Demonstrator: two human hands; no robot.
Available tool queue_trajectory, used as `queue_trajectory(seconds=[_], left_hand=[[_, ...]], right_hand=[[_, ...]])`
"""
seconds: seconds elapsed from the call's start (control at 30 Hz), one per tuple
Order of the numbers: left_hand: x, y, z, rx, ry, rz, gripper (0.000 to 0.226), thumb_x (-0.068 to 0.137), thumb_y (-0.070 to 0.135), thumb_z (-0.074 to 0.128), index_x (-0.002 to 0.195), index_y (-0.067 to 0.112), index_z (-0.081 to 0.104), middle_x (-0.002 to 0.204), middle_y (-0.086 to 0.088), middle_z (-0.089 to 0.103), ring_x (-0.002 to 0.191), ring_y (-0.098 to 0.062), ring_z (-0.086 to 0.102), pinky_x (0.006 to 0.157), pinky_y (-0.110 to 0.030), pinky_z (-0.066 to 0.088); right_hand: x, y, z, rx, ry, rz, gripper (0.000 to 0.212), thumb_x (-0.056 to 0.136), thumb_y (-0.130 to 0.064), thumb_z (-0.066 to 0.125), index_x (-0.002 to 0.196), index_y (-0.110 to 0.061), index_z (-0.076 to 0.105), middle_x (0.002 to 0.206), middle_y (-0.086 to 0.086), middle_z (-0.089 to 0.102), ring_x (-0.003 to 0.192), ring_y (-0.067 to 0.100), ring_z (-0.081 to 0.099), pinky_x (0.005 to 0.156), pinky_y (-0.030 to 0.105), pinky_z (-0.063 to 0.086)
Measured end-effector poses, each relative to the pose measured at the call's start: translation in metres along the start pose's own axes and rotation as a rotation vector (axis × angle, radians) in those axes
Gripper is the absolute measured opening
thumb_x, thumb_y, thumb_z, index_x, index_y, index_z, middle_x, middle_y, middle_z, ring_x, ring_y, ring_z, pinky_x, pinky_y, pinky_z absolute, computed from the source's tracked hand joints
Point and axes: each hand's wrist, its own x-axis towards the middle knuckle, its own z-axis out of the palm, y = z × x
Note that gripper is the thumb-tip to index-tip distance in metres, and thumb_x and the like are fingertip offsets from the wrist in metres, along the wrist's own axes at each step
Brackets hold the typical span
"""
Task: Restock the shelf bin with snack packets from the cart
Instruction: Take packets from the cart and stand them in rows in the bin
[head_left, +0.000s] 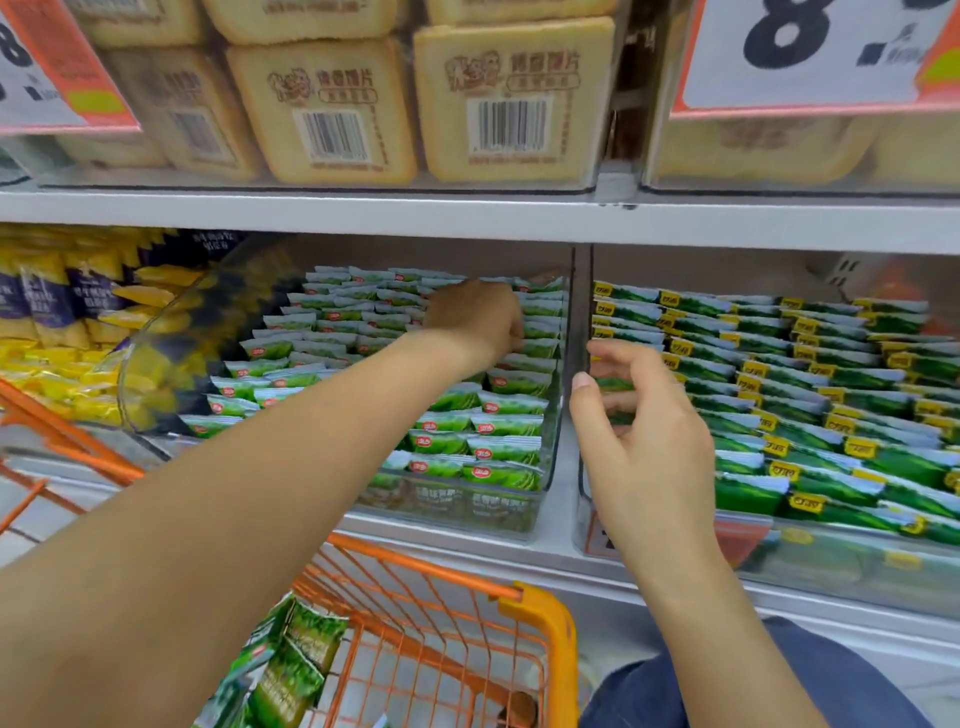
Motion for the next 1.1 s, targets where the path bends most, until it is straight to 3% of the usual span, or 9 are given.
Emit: queue_trajectory(seconds=[0.13, 0.3, 0.43, 0.53, 0.63, 0.73, 0.87, 0.97, 1.1], left_hand=[[-0.002, -0.003, 0.009, -0.087, 0.027, -0.013, 0.018, 0.095, 0.031, 0.058, 0.103, 0.028, 0.074, 0.111, 0.007, 0.070, 0.100, -0.019, 0.063, 0.073, -0.025, 0.043], [-0.012, -0.011, 0.005, -0.405, 0.132, -0.043, 0.019, 0.096, 0.038, 0.054, 0.090, 0.029, 0.070, 0.092, 0.010, 0.068, 0.092, -0.017, 0.064, 0.080, -0.032, 0.051], [-0.015, -0.014, 0.004, -0.322, 0.022, -0.029, 0.021, 0.096, 0.039, 0.054, 0.102, 0.028, 0.071, 0.109, 0.006, 0.069, 0.100, -0.018, 0.063, 0.087, -0.034, 0.052], [-0.014, -0.005, 0.006, -0.262, -0.116, 0.032, 0.039, 0.096, 0.051, 0.046, 0.093, 0.020, 0.069, 0.091, -0.002, 0.068, 0.086, -0.021, 0.063, 0.077, -0.032, 0.050], [-0.017, 0.003, 0.009, -0.109, -0.212, 0.089, 0.049, 0.098, 0.054, 0.036, 0.076, 0.018, 0.062, 0.077, -0.003, 0.060, 0.080, -0.022, 0.057, 0.067, -0.032, 0.038], [-0.020, -0.002, 0.007, -0.166, -0.246, 0.156, 0.043, 0.095, 0.052, 0.039, 0.094, 0.023, 0.070, 0.093, -0.003, 0.068, 0.090, -0.022, 0.061, 0.078, -0.033, 0.047], [-0.029, -0.004, 0.009, -0.155, -0.305, 0.219, 0.043, 0.099, 0.047, 0.038, 0.102, 0.013, 0.062, 0.097, -0.010, 0.065, 0.088, -0.029, 0.059, 0.073, -0.033, 0.044], [-0.031, -0.002, 0.007, -0.160, -0.337, 0.171, 0.044, 0.100, 0.048, 0.035, 0.120, 0.016, 0.057, 0.123, -0.007, 0.060, 0.109, -0.027, 0.056, 0.092, -0.035, 0.045], [-0.044, -0.007, -0.001, -0.378, -0.201, 0.139, 0.037, 0.101, 0.040, 0.040, 0.127, 0.020, 0.057, 0.130, -0.002, 0.057, 0.115, -0.021, 0.053, 0.096, -0.032, 0.043]], right_hand=[[0.000, 0.000, 0.001, -0.016, 0.002, -0.004, 0.025, 0.093, -0.034, 0.050, 0.118, -0.034, 0.053, 0.106, -0.015, 0.058, 0.084, -0.004, 0.057, 0.073, 0.037, 0.052], [0.000, -0.001, 0.001, -0.036, 0.016, -0.001, 0.024, 0.093, -0.035, 0.050, 0.117, -0.034, 0.053, 0.105, -0.015, 0.058, 0.084, -0.004, 0.056, 0.072, 0.036, 0.051], [-0.001, -0.003, 0.002, -0.059, 0.030, 0.000, 0.024, 0.093, -0.033, 0.050, 0.118, -0.033, 0.054, 0.104, -0.016, 0.059, 0.082, -0.004, 0.056, 0.070, 0.034, 0.050], [-0.002, -0.002, 0.003, -0.066, 0.034, -0.005, 0.024, 0.094, -0.032, 0.050, 0.118, -0.032, 0.054, 0.105, -0.016, 0.059, 0.082, -0.005, 0.056, 0.068, 0.031, 0.048], [-0.001, -0.001, 0.003, -0.078, 0.032, -0.021, 0.025, 0.094, -0.032, 0.050, 0.119, -0.032, 0.053, 0.107, -0.016, 0.058, 0.085, -0.006, 0.054, 0.064, 0.024, 0.045], [-0.001, 0.000, 0.002, -0.080, 0.028, -0.026, 0.027, 0.094, -0.034, 0.049, 0.120, -0.032, 0.053, 0.107, -0.016, 0.058, 0.088, -0.007, 0.054, 0.065, 0.027, 0.047], [-0.001, -0.002, 0.003, -0.087, 0.033, -0.027, 0.027, 0.092, -0.036, 0.047, 0.119, -0.032, 0.053, 0.108, -0.016, 0.058, 0.084, -0.006, 0.055, 0.067, 0.031, 0.048], [0.000, -0.003, 0.004, -0.098, 0.036, -0.027, 0.028, 0.091, -0.036, 0.046, 0.118, -0.032, 0.053, 0.106, -0.016, 0.058, 0.083, -0.007, 0.055, 0.065, 0.030, 0.047], [0.001, -0.002, 0.003, -0.112, 0.047, -0.051, 0.027, 0.091, -0.036, 0.046, 0.117, -0.031, 0.054, 0.104, -0.013, 0.059, 0.076, -0.003, 0.056, 0.062, 0.029, 0.043]])
